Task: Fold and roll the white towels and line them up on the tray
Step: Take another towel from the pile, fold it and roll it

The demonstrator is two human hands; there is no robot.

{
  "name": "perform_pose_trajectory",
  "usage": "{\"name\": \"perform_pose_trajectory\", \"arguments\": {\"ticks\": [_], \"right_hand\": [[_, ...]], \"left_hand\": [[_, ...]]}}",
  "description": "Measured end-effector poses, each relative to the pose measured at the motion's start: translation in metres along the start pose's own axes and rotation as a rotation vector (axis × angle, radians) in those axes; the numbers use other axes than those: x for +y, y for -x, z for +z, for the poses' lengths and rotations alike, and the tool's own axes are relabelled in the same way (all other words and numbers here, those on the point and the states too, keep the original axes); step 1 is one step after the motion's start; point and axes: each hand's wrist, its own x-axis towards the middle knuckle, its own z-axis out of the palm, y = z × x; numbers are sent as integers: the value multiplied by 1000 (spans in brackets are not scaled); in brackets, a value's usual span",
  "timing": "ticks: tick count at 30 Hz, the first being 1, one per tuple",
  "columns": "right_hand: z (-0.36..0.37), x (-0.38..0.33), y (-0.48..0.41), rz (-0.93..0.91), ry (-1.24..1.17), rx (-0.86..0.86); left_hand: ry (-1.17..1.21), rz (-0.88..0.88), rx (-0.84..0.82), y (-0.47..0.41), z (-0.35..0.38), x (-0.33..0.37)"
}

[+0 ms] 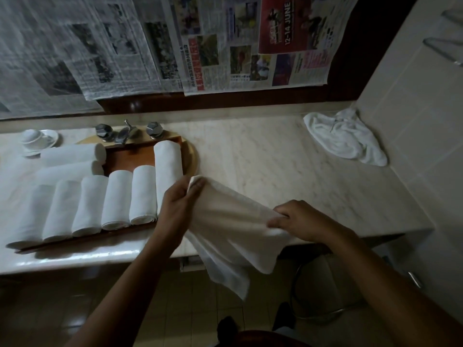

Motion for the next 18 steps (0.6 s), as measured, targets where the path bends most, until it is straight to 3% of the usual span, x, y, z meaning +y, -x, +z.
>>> {"name": "perform_pose_trajectory", "arguments": {"ticks": [11,16,18], "right_hand": [[-28,40,18,1,-38,127],[-28,17,26,-24,-447,295],[-21,0,25,-14,-575,349]], "left_hand": [[-99,-95,58,6,-26,-54],[-473,74,141,8,-20,-52],[-541,176,84,22,-7,-49]]}}
